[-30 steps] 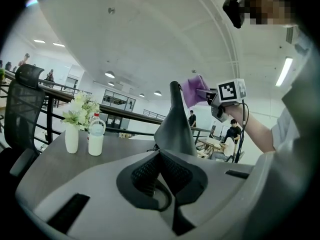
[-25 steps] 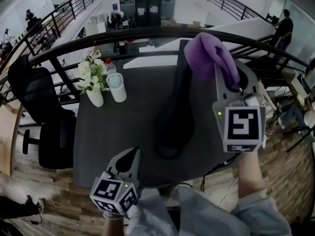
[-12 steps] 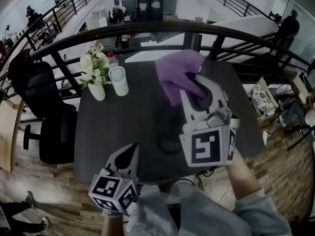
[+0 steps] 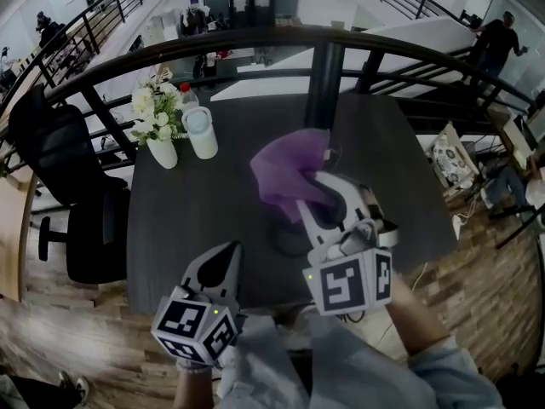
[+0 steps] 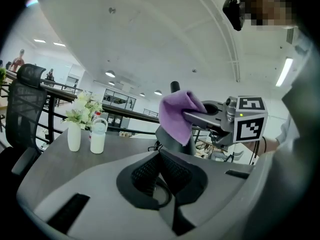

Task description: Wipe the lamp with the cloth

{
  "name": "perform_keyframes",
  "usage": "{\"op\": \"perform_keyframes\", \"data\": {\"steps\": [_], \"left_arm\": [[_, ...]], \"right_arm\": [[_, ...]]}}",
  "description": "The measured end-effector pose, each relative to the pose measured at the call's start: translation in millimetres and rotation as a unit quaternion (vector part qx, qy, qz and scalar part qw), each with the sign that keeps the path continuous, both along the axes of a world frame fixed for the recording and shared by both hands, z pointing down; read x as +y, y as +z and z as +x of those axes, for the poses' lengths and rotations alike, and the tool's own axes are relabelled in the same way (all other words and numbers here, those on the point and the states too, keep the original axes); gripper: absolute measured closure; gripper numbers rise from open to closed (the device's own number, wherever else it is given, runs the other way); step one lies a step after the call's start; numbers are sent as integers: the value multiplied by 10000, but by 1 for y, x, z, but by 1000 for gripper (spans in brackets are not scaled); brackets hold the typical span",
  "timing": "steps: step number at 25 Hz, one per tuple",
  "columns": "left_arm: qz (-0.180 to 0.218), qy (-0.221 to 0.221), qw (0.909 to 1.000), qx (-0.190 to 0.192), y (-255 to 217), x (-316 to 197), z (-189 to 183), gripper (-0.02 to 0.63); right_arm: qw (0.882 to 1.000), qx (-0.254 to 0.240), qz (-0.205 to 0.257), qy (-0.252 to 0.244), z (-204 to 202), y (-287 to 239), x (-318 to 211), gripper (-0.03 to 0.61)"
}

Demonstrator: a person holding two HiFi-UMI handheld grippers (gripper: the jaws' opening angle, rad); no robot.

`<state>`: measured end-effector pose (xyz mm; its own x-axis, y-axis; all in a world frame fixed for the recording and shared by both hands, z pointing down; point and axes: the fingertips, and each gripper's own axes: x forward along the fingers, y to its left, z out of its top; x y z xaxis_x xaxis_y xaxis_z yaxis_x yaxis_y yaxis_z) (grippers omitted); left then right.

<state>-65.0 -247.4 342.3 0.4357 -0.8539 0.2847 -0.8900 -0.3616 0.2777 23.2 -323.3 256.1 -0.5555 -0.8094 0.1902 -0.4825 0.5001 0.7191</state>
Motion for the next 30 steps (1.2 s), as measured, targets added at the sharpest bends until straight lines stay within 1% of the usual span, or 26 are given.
{"op": "perform_keyframes", "data": {"steps": [4, 16, 22, 30], "left_arm": [[-7, 108, 9999, -19, 0, 0, 5, 601], [-55, 457, 9989, -11, 1, 2, 22, 601], [-45, 583, 9983, -3, 1, 1, 29, 601], [-70, 748, 9972, 14, 3, -2, 38, 601]], "right_arm": [[9996, 99, -253, -47, 8, 22, 17, 528], [9953, -134, -945, 155, 33, 62, 56, 528], [9914, -306, -1188, 449, 54, 72, 66, 528], [9829, -527, -1419, 1050, 90, 81, 69, 528]]}}
